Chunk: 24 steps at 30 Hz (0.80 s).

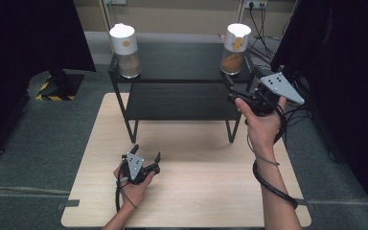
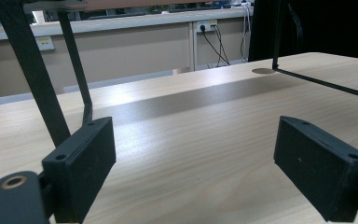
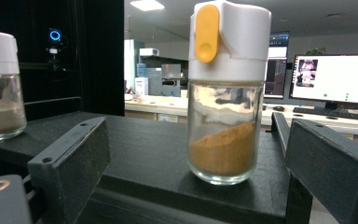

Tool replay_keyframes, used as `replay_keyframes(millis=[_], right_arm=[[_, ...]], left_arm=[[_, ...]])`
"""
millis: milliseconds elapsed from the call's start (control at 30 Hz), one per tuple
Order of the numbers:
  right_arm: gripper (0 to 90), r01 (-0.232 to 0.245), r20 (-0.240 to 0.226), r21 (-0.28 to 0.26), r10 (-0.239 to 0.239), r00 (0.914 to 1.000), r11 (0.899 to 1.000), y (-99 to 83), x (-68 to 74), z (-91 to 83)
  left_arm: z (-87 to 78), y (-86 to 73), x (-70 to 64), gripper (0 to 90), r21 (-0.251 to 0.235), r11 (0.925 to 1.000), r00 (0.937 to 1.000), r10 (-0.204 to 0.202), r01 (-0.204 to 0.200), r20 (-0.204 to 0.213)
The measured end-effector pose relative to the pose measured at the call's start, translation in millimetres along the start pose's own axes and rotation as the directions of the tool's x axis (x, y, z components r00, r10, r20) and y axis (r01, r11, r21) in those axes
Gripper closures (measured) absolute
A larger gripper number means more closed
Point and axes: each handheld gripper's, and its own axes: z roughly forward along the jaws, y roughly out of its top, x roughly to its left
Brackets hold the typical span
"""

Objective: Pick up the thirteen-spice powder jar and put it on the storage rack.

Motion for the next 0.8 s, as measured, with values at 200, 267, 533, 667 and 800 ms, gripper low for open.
replay_keyframes(millis=[200, 267, 533, 667, 800], right_arm=[[7.1, -0.002, -0.003, 0.004, 0.002, 1.0, 1.0, -4.8, -0.2, -4.6], [7.1, -0.003, -0.002, 0.007, 0.003, 1.0, 1.0, -6.7, -0.5, -5.7], [7.1, -0.002, -0.001, 0.023, 0.002, 1.0, 1.0, -15.3, -0.7, -10.8], [7.1, -0.002, -0.002, 0.028, 0.002, 1.0, 1.0, -20.0, -0.7, -14.1], [7.1, -0.002, -0.003, 0.038, 0.002, 1.0, 0.999, -24.9, -0.8, -16.5]], left_arm=[[0.0, -0.2, 0.0, 12.6, -0.001, 1.0, 1.0, -0.001, 0.001, 0.0], [0.0, -0.1, 0.0, 12.6, -0.001, 1.0, 1.0, -0.001, 0.001, 0.0], [0.0, 0.0, -0.4, 12.7, 0.0, 1.0, 1.0, 0.003, -0.003, -0.001], [0.0, 0.0, -0.4, 12.7, 0.0, 1.0, 1.0, 0.002, -0.002, -0.001], [0.0, 0.1, -0.3, 12.7, 0.001, 1.0, 1.0, 0.002, -0.002, -0.001]])
